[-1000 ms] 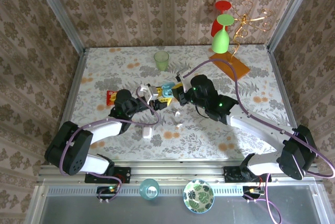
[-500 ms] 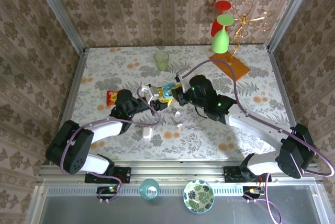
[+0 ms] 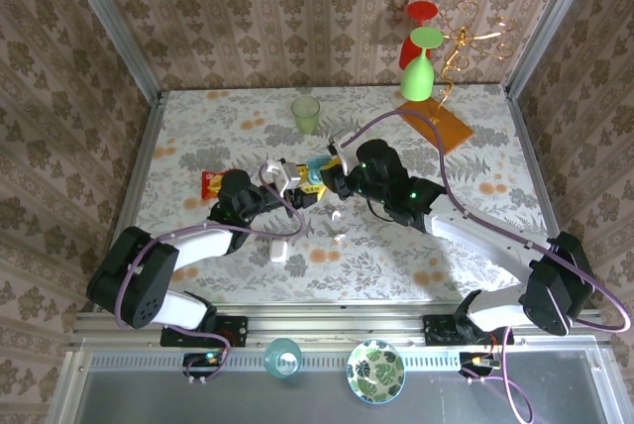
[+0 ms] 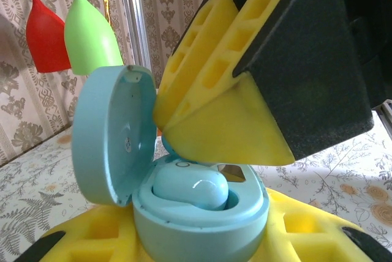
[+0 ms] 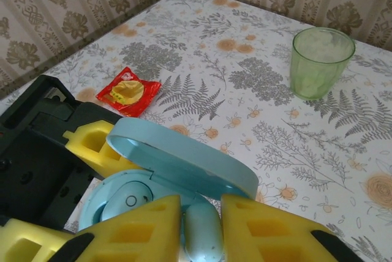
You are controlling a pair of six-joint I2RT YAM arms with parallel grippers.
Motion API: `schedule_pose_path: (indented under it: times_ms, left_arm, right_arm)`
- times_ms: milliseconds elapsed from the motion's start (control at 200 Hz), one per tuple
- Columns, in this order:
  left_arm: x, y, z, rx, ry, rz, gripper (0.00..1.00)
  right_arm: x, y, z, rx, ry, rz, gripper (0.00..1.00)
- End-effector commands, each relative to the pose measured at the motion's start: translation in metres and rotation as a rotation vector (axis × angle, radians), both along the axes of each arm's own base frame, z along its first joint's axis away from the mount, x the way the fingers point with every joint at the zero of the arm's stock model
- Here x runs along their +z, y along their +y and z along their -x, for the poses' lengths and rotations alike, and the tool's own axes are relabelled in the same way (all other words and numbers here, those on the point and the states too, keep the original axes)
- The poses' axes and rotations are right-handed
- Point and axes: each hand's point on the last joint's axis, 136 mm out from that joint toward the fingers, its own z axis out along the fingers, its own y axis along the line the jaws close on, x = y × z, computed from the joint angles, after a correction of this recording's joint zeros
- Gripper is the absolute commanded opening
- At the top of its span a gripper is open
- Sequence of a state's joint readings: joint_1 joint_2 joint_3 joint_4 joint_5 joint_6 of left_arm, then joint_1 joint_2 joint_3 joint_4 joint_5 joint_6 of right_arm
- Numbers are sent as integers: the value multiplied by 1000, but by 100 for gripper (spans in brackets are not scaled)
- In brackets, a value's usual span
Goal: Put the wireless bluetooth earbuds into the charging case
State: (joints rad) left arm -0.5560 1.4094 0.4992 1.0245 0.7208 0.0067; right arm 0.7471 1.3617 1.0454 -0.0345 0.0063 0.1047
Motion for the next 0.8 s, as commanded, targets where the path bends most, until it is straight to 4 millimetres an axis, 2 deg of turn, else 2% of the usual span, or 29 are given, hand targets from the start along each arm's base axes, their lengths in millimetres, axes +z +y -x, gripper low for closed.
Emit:
schedule_pose_path:
  times_ms: [0, 270, 475, 795]
  left_arm:
    - [17, -3, 3, -14, -42, 43, 25]
    - [19, -2, 4, -15, -48, 47, 25]
    - [22, -2, 5, -18, -56, 55, 25]
    - [27, -2, 6, -24, -61, 60, 25]
  right_arm:
    - [13, 11, 7, 63, -7, -15, 25]
    - [20, 11, 9, 64, -9, -41, 28]
    - [18, 8, 3, 37, -13, -7, 20]
    - [14, -3, -5, -2, -55, 90, 20]
